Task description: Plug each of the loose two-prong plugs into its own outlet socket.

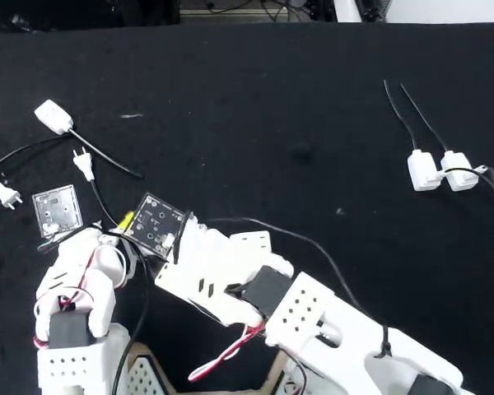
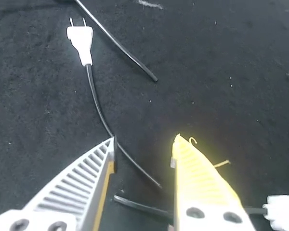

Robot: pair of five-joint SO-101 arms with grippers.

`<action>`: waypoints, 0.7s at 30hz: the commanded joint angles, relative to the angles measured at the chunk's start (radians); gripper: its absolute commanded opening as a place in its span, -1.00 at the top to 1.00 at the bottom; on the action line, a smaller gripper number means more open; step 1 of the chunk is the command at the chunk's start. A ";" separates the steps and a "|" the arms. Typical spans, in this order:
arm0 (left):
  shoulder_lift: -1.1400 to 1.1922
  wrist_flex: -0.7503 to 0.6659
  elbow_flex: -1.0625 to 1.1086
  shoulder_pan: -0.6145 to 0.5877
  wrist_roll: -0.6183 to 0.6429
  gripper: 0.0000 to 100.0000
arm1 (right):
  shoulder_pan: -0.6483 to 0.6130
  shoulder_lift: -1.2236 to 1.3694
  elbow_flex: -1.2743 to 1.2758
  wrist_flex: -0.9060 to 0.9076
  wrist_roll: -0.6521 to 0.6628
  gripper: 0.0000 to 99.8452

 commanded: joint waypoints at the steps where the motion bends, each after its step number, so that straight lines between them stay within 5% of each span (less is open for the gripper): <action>1: 0.006 -0.026 0.008 0.008 -0.038 0.60 | -0.014 -0.056 -0.013 -0.040 -0.008 0.98; 21: 0.006 -0.023 0.007 0.008 -0.043 0.60 | -0.127 -0.062 0.027 -0.034 0.137 0.98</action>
